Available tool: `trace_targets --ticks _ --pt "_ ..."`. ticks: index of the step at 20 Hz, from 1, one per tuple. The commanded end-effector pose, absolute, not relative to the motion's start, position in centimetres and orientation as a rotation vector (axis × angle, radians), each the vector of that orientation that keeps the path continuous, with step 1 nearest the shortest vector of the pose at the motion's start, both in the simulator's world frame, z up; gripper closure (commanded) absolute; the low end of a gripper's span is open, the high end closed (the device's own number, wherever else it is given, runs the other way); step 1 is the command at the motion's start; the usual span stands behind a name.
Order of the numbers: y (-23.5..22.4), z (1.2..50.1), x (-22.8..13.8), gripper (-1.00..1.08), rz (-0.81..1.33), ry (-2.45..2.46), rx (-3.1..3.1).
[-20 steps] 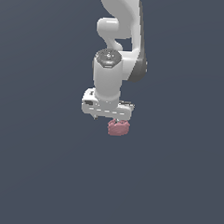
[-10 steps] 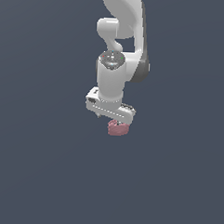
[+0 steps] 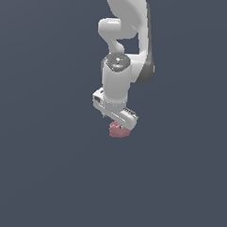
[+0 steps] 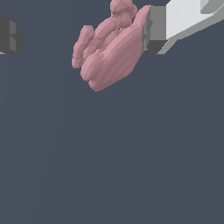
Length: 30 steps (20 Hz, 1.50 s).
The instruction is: Pick up the object and move it to a goal position.
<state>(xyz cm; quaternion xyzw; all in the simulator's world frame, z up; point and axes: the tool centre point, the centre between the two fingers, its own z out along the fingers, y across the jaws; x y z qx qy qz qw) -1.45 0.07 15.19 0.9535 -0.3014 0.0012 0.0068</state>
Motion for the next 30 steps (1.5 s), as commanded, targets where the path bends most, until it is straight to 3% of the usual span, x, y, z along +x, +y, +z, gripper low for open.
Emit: trace_targets --ticks 1,30 --pt "0.4 15.1 -1.5 -0.92 0.004 -1.04 2.951" --pt "3.5 13.8 -2.6 -0.92 0.001 -1.987 2.432"
